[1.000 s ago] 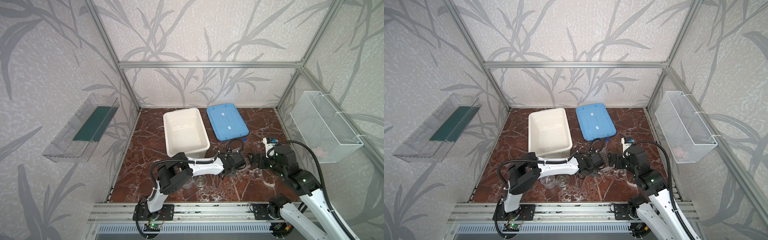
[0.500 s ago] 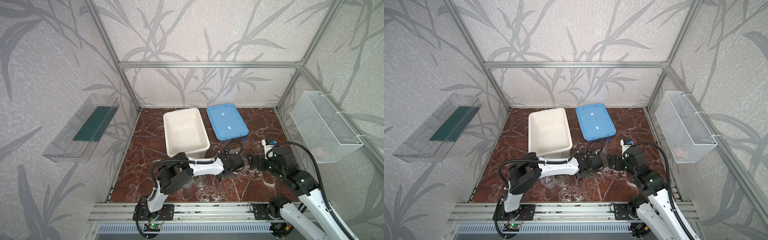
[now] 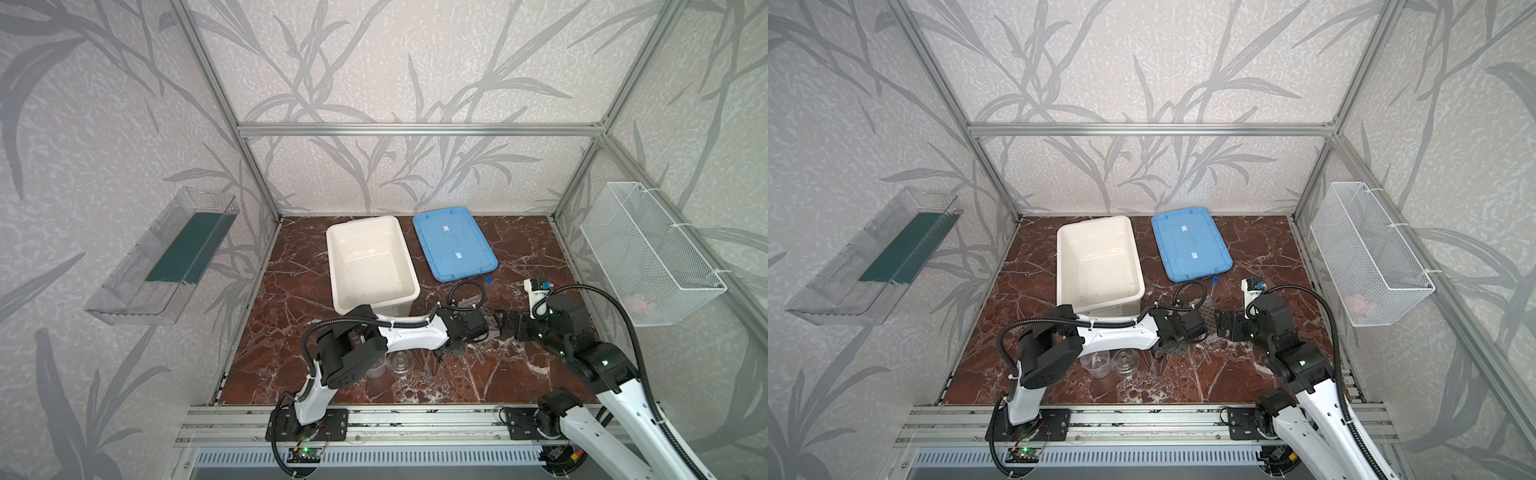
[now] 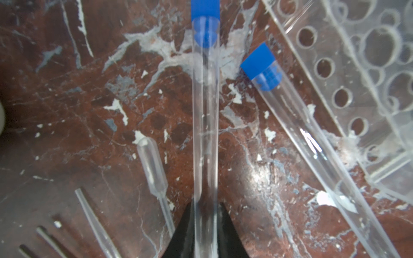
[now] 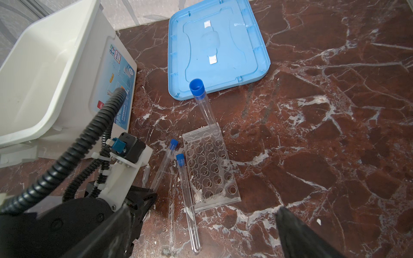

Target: Organize the chemistry lab equipment

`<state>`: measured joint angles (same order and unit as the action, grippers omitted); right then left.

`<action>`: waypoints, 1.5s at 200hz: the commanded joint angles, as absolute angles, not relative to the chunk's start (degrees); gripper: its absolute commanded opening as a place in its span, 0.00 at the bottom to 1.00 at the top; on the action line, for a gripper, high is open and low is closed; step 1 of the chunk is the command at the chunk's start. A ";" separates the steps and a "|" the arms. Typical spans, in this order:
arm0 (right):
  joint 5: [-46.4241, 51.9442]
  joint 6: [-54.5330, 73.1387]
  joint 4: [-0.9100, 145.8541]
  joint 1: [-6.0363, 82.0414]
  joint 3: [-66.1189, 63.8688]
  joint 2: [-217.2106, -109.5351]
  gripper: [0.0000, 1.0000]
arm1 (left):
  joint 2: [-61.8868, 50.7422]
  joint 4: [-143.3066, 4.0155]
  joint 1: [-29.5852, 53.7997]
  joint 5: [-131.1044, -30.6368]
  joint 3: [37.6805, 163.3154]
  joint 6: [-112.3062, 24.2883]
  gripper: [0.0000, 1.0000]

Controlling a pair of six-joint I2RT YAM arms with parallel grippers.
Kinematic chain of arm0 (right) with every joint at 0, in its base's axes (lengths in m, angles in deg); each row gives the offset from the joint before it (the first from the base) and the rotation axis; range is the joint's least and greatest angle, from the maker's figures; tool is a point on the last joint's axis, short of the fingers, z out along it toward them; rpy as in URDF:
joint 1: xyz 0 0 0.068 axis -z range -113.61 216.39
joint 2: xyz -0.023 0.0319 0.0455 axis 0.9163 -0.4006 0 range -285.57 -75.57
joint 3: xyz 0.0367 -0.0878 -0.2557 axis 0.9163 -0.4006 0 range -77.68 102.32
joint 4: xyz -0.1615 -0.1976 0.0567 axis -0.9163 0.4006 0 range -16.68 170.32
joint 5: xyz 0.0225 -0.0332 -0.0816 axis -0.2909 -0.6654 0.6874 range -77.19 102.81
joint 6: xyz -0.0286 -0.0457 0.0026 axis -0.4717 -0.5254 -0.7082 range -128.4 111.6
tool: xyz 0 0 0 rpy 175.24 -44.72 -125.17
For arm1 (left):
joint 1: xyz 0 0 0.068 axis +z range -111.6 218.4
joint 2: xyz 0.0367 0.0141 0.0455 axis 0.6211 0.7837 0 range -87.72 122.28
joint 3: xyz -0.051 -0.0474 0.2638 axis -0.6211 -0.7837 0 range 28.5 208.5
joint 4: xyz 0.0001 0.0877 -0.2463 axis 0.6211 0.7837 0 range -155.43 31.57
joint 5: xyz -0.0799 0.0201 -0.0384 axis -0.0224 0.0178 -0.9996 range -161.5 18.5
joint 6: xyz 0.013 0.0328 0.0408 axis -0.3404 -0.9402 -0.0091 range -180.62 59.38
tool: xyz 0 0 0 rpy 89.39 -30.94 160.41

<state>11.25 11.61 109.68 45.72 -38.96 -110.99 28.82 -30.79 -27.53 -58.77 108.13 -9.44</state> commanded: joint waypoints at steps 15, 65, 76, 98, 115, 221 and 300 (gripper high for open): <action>9.85 12.26 108.22 45.91 -39.36 -110.77 1.00 | 23.91 -36.79 -28.00 -54.55 102.83 -9.74 0.18; 6.12 12.78 106.95 46.52 -38.15 -111.65 0.99 | 13.17 -59.30 -28.28 -55.70 88.77 -18.39 0.15; 3.94 12.78 106.66 47.69 -37.93 -112.02 0.99 | 11.08 -65.23 -28.30 -58.26 85.69 -21.10 0.16; -2.89 13.86 106.20 51.77 -36.71 -112.70 0.99 | 7.82 -74.20 -28.24 -62.44 80.46 -24.20 0.16; -11.26 14.92 105.00 55.76 -35.78 -113.92 0.99 | 5.74 -79.28 -28.35 -64.00 77.03 -25.25 0.16; -21.74 14.97 104.84 50.39 -26.35 -131.36 0.92 | -0.56 -95.68 -29.37 -67.58 67.72 -27.07 0.16; -22.24 18.26 98.00 48.63 -27.27 -136.03 0.63 | -4.14 -97.38 -29.78 -68.36 66.11 -28.14 0.16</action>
<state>-19.00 16.75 102.95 48.87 -27.09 -135.54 -2.57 -95.18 -29.46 -67.71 66.36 -26.66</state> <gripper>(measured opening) 0.688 0.161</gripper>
